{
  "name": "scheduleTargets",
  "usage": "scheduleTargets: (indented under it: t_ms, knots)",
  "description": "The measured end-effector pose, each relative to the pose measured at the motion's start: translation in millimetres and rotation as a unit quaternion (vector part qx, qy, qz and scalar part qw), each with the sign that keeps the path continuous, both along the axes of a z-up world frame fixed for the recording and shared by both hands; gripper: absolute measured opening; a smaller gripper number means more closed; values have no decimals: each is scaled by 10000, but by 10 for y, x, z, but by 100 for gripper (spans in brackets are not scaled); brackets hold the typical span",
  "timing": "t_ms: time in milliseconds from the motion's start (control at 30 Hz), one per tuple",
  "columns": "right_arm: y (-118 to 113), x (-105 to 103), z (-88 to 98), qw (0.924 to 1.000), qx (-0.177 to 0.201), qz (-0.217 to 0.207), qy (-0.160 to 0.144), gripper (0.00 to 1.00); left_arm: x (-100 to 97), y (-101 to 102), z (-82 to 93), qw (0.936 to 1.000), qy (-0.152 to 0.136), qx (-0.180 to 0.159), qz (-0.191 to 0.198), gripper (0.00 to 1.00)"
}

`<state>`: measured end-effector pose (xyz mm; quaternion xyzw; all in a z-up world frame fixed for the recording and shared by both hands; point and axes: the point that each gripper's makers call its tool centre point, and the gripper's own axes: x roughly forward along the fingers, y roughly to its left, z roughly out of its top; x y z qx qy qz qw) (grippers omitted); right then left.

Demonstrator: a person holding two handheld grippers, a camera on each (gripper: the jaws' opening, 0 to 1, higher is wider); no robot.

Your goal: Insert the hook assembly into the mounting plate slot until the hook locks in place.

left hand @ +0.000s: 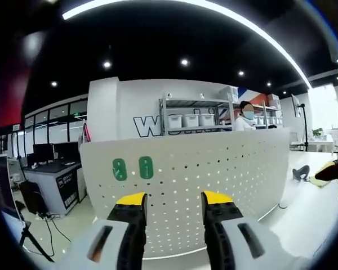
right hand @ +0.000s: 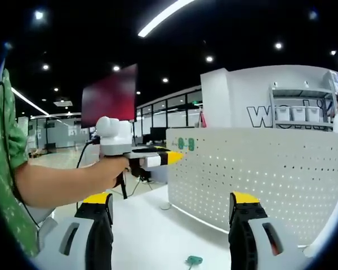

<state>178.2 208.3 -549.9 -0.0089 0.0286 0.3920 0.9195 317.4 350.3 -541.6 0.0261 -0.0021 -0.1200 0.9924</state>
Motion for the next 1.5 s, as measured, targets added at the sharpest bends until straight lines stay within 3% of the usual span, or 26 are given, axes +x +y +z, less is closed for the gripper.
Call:
scheduleTargets:
  t_ms: [200,900,1500]
  knots:
    - [-28,-39,-5,10000,-18,-25,1,87,-173,-67,-5,9998,42,-31,-189,45]
    - [-171,-229,-103,9997,-80,-199,101,87,-706,-238,-419,9965,456,181,-670,47]
    - [-321,-460,-418,9984,-199,-358,402,87,-1025,-400,-745,9925,768,240,-917,45]
